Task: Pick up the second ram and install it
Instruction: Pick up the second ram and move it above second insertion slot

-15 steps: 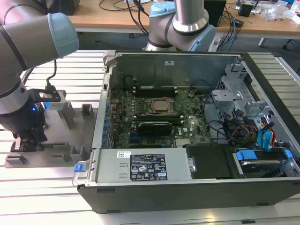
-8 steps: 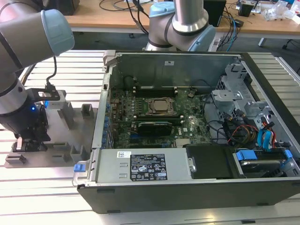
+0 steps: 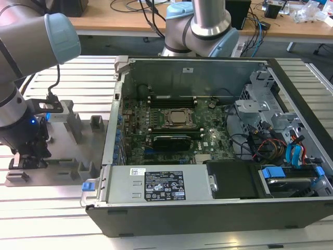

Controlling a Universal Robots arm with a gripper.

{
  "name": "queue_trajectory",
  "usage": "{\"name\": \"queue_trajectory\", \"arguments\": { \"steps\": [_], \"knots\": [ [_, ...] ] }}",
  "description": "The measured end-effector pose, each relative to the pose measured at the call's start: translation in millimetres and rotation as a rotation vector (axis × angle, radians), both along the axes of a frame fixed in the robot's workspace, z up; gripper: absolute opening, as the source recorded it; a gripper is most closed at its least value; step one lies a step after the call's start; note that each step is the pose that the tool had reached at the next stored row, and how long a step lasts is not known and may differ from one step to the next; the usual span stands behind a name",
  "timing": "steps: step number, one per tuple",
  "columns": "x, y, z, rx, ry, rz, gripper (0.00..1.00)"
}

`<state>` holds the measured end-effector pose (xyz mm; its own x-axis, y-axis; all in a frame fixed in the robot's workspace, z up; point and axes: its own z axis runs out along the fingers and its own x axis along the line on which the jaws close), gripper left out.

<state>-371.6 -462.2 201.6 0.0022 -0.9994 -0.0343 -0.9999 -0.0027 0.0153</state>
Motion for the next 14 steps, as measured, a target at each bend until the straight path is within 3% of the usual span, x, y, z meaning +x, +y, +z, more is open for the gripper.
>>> {"name": "queue_trajectory", "arguments": {
  "steps": [3, 6, 14],
  "knots": [
    [0.2, 0.0, -0.1, 0.0001, -0.0001, 0.000, 0.36],
    [0.4, 0.0, 0.0, 0.0000, 0.0000, 0.000, 0.14],
    [0.9, 0.0, 0.0, 0.0000, -0.0001, 0.000, 0.14]
  ]
}}
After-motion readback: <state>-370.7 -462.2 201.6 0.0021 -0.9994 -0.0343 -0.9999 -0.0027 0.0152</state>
